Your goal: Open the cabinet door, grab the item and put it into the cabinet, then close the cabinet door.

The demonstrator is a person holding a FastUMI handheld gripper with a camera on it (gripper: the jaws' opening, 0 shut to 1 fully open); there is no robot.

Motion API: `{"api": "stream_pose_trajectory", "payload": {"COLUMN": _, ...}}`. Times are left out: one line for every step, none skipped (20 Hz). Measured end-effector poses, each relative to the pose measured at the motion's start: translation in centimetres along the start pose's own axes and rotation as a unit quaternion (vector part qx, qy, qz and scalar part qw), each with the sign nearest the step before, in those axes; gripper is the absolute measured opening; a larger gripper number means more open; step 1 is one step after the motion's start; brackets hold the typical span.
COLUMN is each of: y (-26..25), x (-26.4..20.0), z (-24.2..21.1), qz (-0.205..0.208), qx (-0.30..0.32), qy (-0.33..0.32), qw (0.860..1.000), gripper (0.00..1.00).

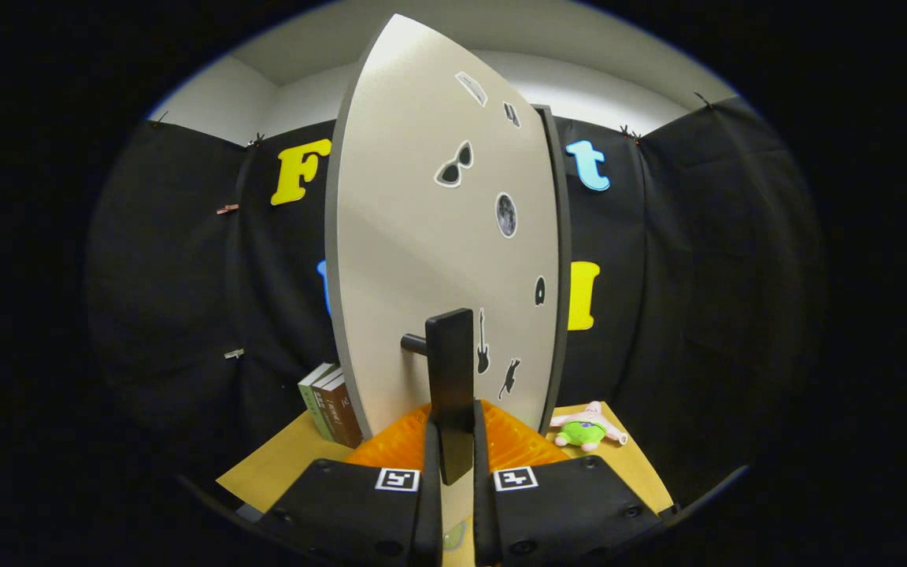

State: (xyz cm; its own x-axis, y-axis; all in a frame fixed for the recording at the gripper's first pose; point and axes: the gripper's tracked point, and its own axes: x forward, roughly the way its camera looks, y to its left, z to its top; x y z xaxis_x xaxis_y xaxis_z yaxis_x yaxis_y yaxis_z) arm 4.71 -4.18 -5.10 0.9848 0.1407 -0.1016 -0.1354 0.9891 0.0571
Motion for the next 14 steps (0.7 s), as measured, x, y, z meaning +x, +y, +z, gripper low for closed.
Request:
{"api": "stream_pose_trajectory", "payload": {"y": -0.7, "x": -0.4, "z": -0.1, "qz": -0.01, "qx": -0.002, "qy": -0.003, "qw": 1.0, "gripper": 0.19}}
{"api": "stream_pose_trajectory", "payload": {"y": -1.2, "x": -0.6, "z": -0.1, "qz": -0.019, "qx": -0.005, "qy": -0.004, "qw": 1.0, "gripper": 0.19}}
{"api": "stream_pose_trajectory", "payload": {"y": -2.0, "x": -0.7, "z": 0.0, "qz": -0.028, "qx": -0.007, "qy": -0.005, "qw": 1.0, "gripper": 0.19}}
{"api": "stream_pose_trajectory", "payload": {"y": -2.7, "x": -0.9, "z": 0.1, "qz": -0.038, "qx": -0.008, "qy": -0.006, "qw": 0.999, "gripper": 0.19}}
{"api": "stream_pose_trajectory", "payload": {"y": -3.3, "x": -1.1, "z": 0.1, "qz": -0.046, "qx": -0.009, "qy": -0.007, "qw": 0.999, "gripper": 0.19}}
{"api": "stream_pose_trajectory", "payload": {"y": -3.9, "x": -1.4, "z": 0.1, "qz": -0.054, "qx": -0.007, "qy": -0.007, "qw": 0.998, "gripper": 0.19}}
{"api": "stream_pose_trajectory", "payload": {"y": -4.5, "x": -1.6, "z": 0.1, "qz": -0.062, "qx": -0.005, "qy": -0.006, "qw": 0.998, "gripper": 0.18}}
{"api": "stream_pose_trajectory", "payload": {"y": -5.1, "x": -1.7, "z": 0.1, "qz": -0.069, "qx": -0.004, "qy": -0.006, "qw": 0.998, "gripper": 0.18}}
{"api": "stream_pose_trajectory", "payload": {"y": -5.8, "x": -1.9, "z": 0.2, "qz": -0.076, "qx": -0.003, "qy": -0.007, "qw": 0.997, "gripper": 0.18}}
{"api": "stream_pose_trajectory", "payload": {"y": -6.1, "x": -2.0, "z": 0.4, "qz": -0.078, "qx": -0.001, "qy": -0.012, "qw": 0.997, "gripper": 0.19}}
{"api": "stream_pose_trajectory", "payload": {"y": -6.2, "x": -2.2, "z": 0.6, "qz": -0.078, "qx": 0.002, "qy": -0.015, "qw": 0.997, "gripper": 0.19}}
{"api": "stream_pose_trajectory", "payload": {"y": -6.9, "x": -2.3, "z": 0.4, "qz": -0.086, "qx": 0.002, "qy": -0.016, "qw": 0.996, "gripper": 0.18}}
{"api": "stream_pose_trajectory", "payload": {"y": -7.6, "x": -2.3, "z": 0.2, "qz": -0.092, "qx": -0.001, "qy": -0.015, "qw": 0.996, "gripper": 0.17}}
{"api": "stream_pose_trajectory", "payload": {"y": -8.4, "x": -2.7, "z": 0.1, "qz": -0.1, "qx": -0.004, "qy": -0.015, "qw": 0.995, "gripper": 0.15}}
